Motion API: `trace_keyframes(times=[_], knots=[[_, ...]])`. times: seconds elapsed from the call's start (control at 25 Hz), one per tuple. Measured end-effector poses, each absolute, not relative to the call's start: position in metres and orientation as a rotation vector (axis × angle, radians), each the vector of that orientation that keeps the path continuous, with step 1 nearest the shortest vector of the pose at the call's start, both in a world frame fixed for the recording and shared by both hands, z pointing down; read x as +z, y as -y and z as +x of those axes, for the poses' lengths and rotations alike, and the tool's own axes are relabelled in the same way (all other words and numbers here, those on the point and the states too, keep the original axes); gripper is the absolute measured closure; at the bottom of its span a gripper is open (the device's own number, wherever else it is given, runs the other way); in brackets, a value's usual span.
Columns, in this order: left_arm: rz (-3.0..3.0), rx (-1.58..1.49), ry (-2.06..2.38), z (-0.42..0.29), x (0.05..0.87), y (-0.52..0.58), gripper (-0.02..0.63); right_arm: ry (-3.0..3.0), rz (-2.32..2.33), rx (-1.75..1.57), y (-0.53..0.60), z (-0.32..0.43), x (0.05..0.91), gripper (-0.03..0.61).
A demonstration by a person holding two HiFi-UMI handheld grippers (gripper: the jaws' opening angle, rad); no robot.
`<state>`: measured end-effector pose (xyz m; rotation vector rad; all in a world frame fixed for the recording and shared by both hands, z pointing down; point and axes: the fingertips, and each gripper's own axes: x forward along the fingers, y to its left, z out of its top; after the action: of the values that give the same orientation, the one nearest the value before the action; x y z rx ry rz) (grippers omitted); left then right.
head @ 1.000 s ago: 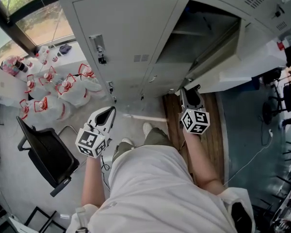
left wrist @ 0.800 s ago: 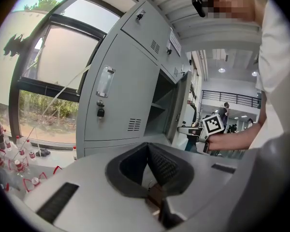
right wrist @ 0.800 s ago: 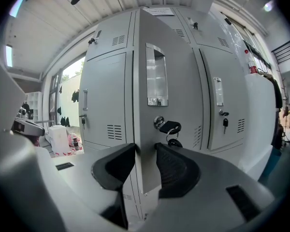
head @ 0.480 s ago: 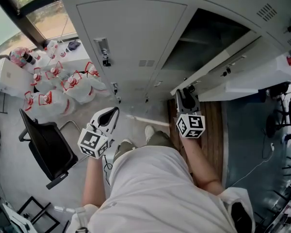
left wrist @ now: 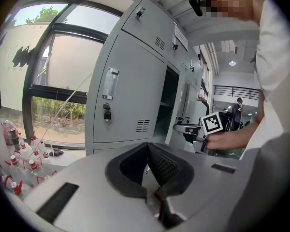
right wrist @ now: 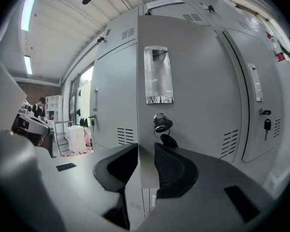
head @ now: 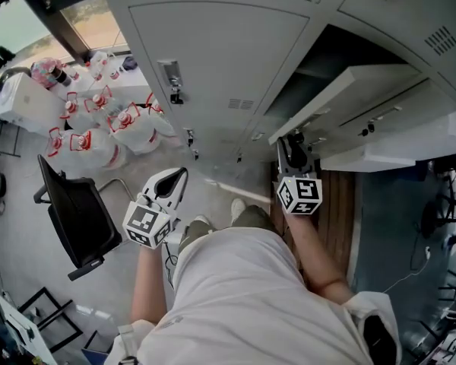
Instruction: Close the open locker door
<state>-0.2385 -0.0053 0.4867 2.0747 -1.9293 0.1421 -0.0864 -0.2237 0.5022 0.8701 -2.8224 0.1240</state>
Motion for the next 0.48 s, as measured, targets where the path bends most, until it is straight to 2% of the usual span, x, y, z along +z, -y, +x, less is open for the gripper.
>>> trace_keyframes(times=[0.48], knots=[[1.977,0.147,2.008,-0.247,0.488,0.017,0.611,2.859,0.743,0.135,0.25,-0.118,0.508,0.469]])
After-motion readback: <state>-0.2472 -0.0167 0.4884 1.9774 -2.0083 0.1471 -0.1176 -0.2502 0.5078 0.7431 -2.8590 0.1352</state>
